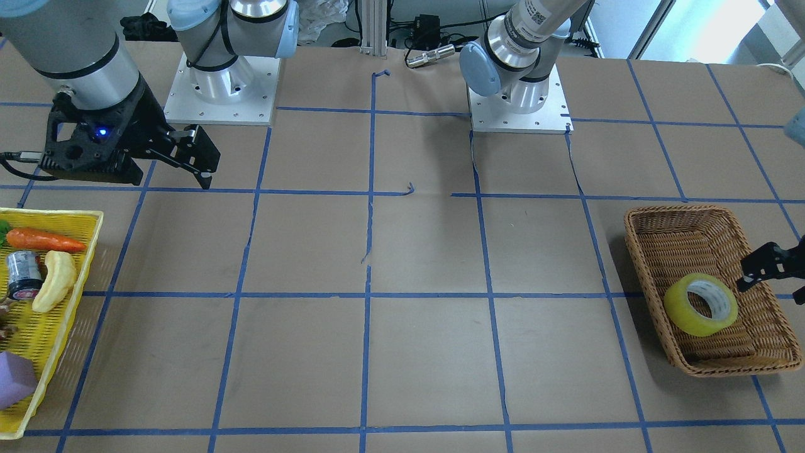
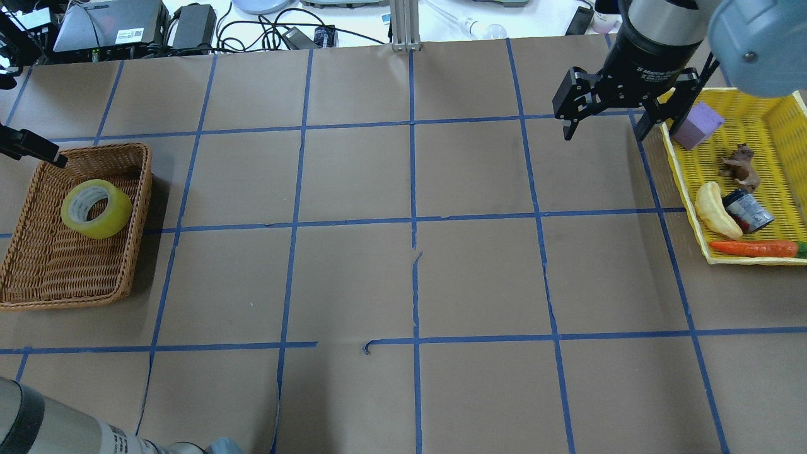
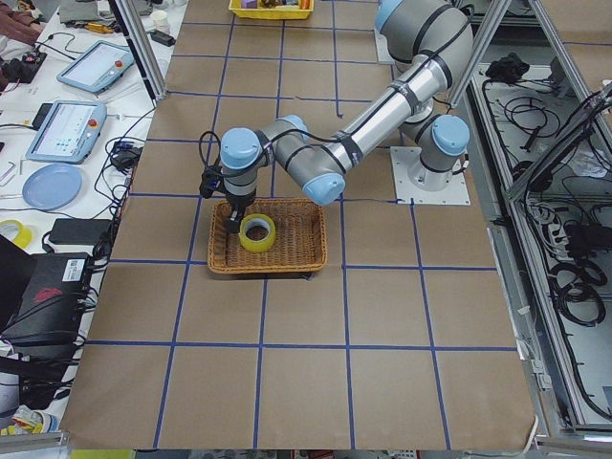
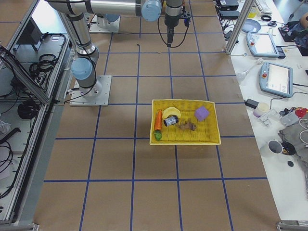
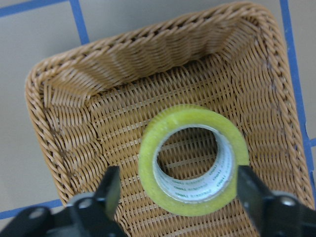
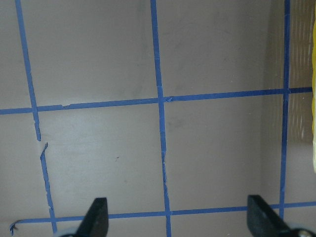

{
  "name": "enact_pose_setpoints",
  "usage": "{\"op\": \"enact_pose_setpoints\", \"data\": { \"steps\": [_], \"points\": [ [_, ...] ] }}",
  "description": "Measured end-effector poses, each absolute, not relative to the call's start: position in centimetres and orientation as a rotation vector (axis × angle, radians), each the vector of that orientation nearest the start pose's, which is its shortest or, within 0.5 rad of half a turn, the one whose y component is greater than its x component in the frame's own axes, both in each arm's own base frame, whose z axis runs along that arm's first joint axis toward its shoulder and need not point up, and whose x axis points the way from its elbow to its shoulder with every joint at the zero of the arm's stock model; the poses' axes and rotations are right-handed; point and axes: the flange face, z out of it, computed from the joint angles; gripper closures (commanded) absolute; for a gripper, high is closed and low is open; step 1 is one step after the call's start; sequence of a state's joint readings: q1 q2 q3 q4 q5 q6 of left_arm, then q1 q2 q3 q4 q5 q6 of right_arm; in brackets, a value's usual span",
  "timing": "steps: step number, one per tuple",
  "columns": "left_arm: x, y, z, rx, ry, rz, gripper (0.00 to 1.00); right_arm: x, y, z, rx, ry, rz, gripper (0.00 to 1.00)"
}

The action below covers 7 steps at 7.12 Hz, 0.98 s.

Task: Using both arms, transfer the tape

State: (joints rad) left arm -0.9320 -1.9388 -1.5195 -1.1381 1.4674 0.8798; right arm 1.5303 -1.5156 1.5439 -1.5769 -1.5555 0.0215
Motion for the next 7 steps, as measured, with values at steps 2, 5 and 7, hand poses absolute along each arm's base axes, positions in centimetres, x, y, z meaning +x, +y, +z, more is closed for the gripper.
{"op": "enact_pose_setpoints", "data": {
  "steps": [2,5,7],
  "points": [
    [17.6,-60.0,42.6,0.368,3.018,-0.213,0.0,11.4,-51.8,47.4,0.097,3.124,0.034,0.0],
    [-3.4,-57.4,51.7,0.099,3.064,-0.148,0.0,11.4,-51.8,47.4,0.097,3.124,0.035,0.0],
    [-15.2,-54.1,52.9,0.04,3.088,-0.116,0.0,11.4,-51.8,47.4,0.097,3.124,0.036,0.0]
  ]
}}
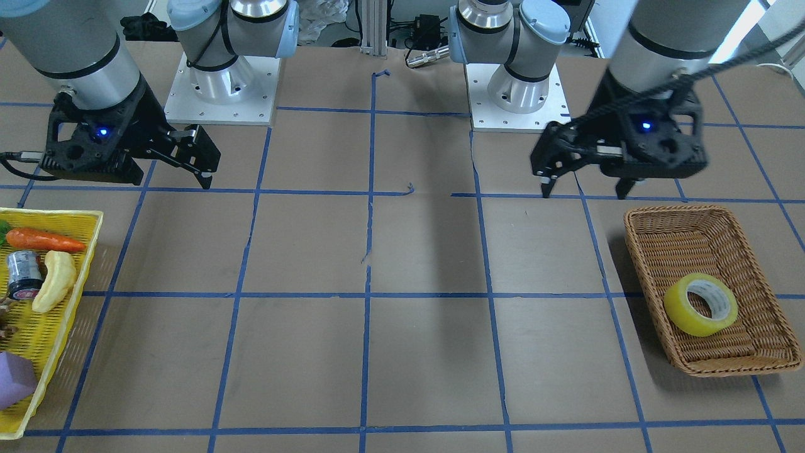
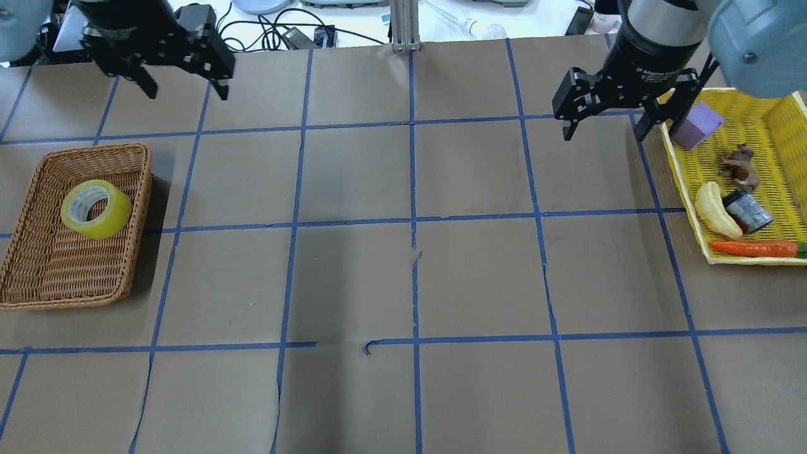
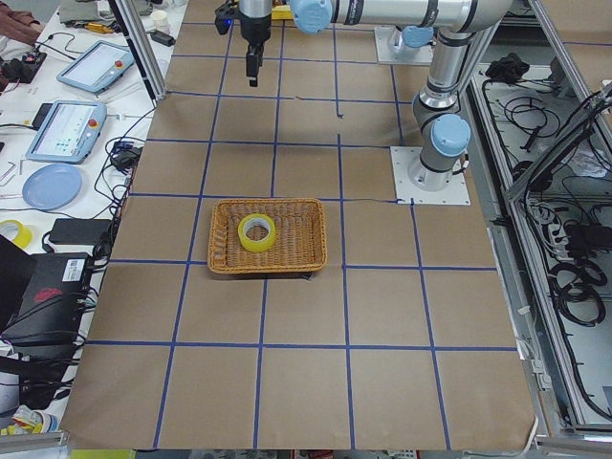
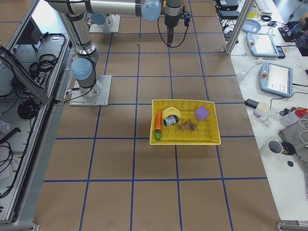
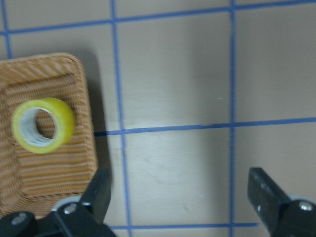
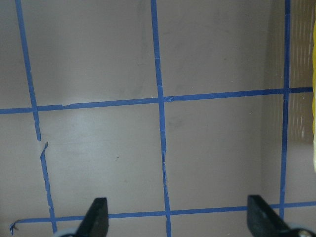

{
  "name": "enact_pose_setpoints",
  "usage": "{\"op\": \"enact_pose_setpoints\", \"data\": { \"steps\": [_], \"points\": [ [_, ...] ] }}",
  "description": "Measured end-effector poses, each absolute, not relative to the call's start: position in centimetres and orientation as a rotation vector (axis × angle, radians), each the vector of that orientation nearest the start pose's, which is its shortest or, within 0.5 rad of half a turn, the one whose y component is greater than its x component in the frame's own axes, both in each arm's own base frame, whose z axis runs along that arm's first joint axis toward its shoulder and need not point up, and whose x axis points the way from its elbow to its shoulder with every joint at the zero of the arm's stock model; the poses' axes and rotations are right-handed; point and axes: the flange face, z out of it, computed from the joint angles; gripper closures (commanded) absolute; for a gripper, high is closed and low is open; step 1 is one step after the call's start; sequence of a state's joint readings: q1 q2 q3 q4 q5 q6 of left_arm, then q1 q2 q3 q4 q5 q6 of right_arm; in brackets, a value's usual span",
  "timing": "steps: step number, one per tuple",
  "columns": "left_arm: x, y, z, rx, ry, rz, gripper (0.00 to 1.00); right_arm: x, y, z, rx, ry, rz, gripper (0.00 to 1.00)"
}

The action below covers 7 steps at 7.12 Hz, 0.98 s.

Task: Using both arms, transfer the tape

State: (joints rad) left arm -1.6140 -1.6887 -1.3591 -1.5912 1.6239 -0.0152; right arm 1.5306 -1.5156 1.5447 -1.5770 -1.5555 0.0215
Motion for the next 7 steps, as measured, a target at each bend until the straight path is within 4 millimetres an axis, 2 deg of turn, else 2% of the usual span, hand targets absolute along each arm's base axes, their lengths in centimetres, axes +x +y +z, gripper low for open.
{"op": "enact_pose_setpoints", "data": {
  "steps": [1,2,4,5,7],
  "points": [
    [-18.0,-53.1,53.0,0.035,3.094,-0.114,0.0,11.4,-51.8,47.4,0.096,3.124,0.035,0.0],
    [-18.2,-52.9,53.0,0.034,3.097,-0.111,0.0,11.4,-51.8,47.4,0.096,3.124,0.035,0.0],
    [-13.7,-53.7,53.0,-0.026,3.113,-0.102,0.0,11.4,-51.8,47.4,0.096,3.124,0.035,0.0],
    [-12.4,-53.8,52.9,-0.056,3.121,-0.094,0.0,11.4,-51.8,47.4,0.096,3.124,0.035,0.0],
    [-11.8,-53.3,52.3,-0.078,3.12,-0.085,0.0,11.4,-51.8,47.4,0.097,3.124,0.035,0.0]
  ]
}}
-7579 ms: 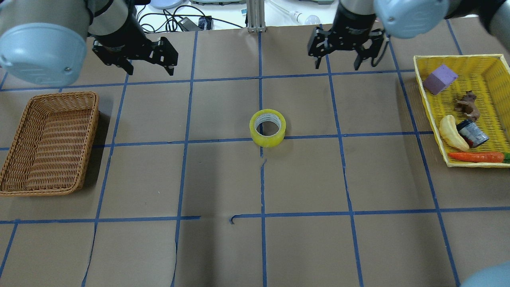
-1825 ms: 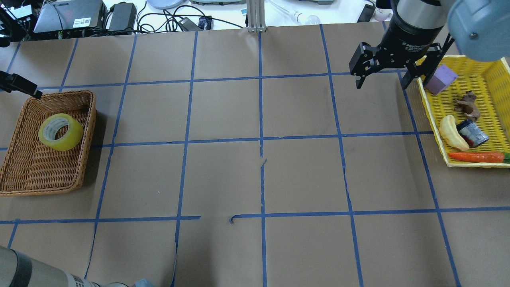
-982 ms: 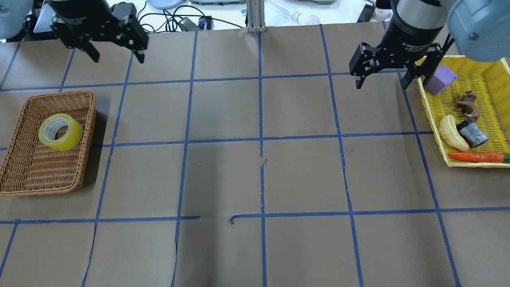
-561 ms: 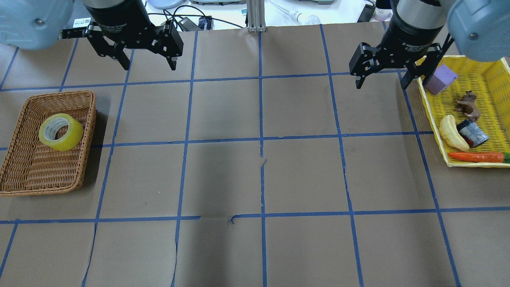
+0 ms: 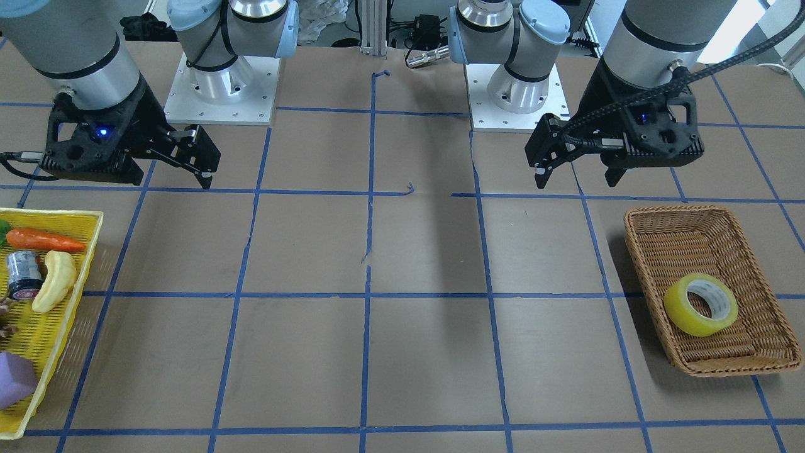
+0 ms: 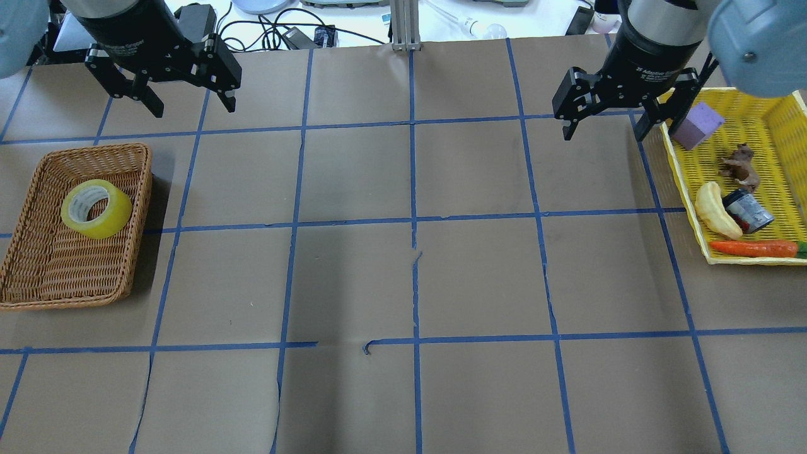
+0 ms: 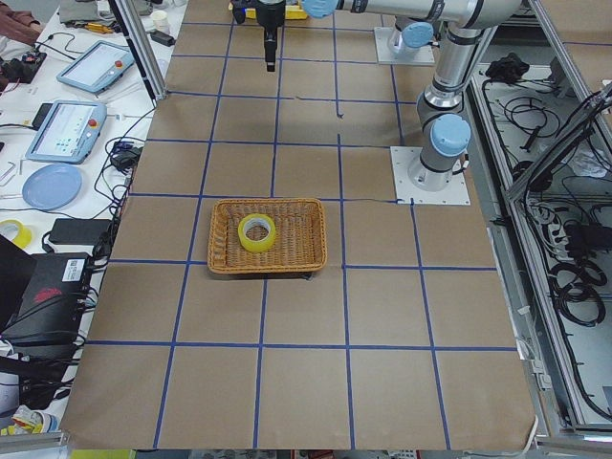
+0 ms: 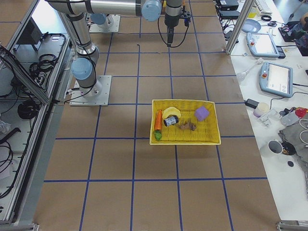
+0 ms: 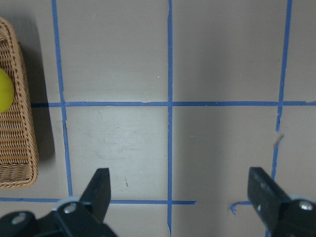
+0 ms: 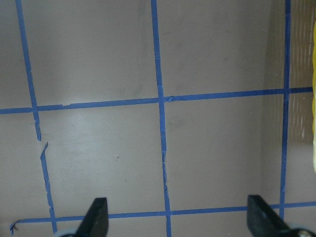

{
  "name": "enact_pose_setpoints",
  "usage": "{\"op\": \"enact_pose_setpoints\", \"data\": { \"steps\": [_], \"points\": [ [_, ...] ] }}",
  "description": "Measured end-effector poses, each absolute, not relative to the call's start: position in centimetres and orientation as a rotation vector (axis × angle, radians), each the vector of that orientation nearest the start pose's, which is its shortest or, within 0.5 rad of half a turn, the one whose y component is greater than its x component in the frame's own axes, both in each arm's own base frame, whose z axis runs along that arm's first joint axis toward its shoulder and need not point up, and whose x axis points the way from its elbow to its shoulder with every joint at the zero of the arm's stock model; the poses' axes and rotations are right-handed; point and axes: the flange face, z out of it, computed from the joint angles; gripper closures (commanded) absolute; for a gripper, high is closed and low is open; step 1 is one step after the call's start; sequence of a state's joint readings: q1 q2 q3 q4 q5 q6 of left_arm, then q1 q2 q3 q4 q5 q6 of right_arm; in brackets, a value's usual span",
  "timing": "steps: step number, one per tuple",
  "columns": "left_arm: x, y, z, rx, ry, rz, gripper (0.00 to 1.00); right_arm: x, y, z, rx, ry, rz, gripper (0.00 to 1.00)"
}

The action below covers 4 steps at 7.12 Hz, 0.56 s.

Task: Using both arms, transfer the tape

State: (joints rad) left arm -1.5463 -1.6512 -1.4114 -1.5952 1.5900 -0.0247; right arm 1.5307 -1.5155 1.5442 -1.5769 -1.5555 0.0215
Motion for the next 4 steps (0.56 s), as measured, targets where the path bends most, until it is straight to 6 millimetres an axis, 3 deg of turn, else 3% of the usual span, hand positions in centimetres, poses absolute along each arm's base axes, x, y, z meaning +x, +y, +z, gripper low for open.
{"op": "enact_pose_setpoints", "data": {
  "steps": [4],
  "points": [
    [-12.01,-52.99,52.28,-0.072,3.127,-0.098,0.0,11.41,-51.79,47.38,0.097,3.124,0.035,0.0]
  ]
}}
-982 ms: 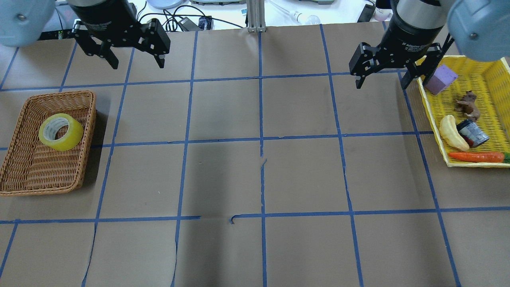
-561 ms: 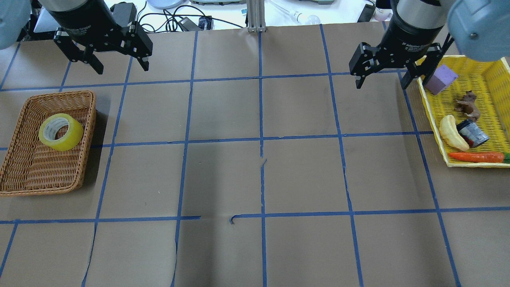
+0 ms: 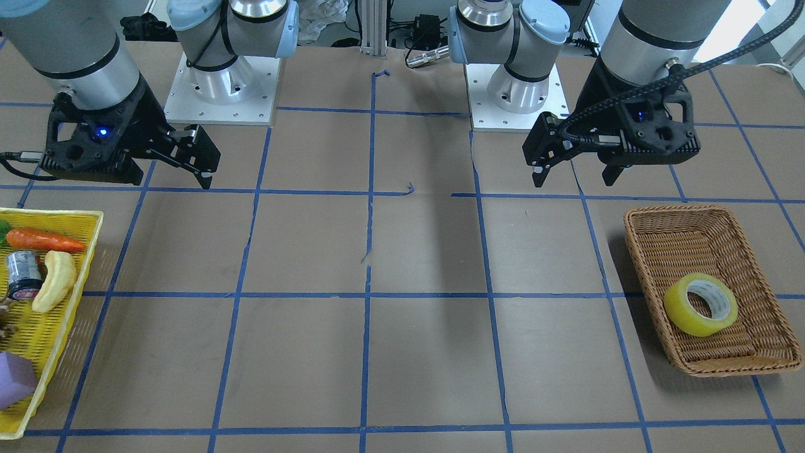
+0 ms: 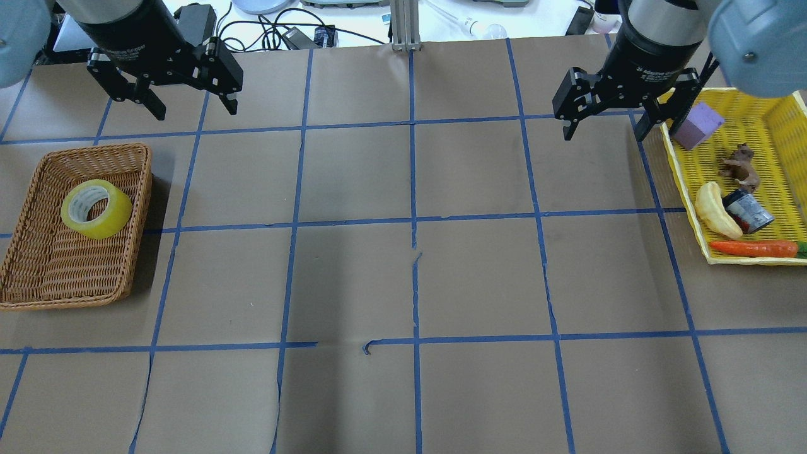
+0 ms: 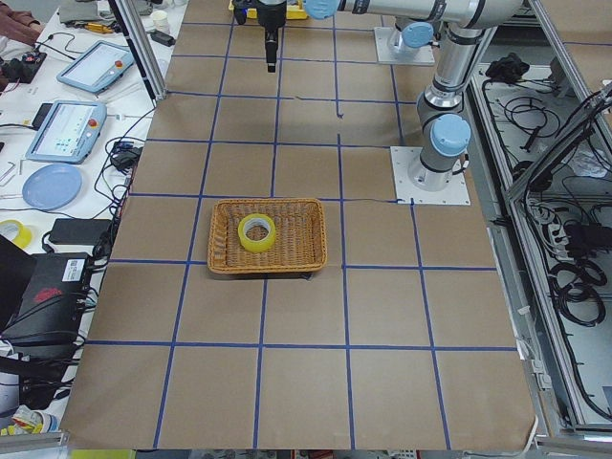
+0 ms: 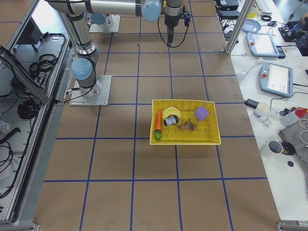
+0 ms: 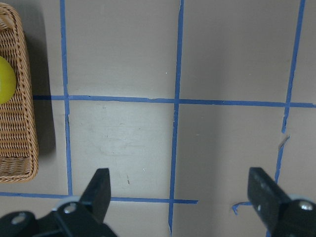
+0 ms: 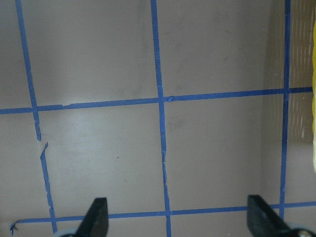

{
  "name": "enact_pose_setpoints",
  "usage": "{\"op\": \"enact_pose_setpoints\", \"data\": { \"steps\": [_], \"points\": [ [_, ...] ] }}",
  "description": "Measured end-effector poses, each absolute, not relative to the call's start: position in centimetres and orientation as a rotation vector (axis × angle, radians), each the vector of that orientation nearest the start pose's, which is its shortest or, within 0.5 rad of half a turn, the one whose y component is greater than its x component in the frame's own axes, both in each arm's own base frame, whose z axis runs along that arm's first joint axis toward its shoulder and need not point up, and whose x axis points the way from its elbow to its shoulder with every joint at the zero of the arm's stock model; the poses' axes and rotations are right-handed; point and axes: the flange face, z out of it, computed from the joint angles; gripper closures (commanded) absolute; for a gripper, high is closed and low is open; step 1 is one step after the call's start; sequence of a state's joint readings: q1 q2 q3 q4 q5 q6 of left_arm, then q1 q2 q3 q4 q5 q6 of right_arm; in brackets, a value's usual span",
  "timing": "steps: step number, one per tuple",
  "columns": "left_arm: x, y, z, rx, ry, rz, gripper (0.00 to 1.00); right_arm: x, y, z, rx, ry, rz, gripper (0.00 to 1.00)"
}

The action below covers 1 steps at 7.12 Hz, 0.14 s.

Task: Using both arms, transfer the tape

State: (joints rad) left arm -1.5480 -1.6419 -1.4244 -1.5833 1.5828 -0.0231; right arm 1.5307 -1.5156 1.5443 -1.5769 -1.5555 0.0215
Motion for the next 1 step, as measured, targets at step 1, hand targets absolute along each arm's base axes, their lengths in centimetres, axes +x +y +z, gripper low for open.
{"op": "enact_pose_setpoints", "data": {
  "steps": [1],
  "points": [
    [-12.08,-52.94,52.34,-0.068,3.128,-0.101,0.0,11.41,-51.79,47.37,0.097,3.124,0.035,0.0]
  ]
}}
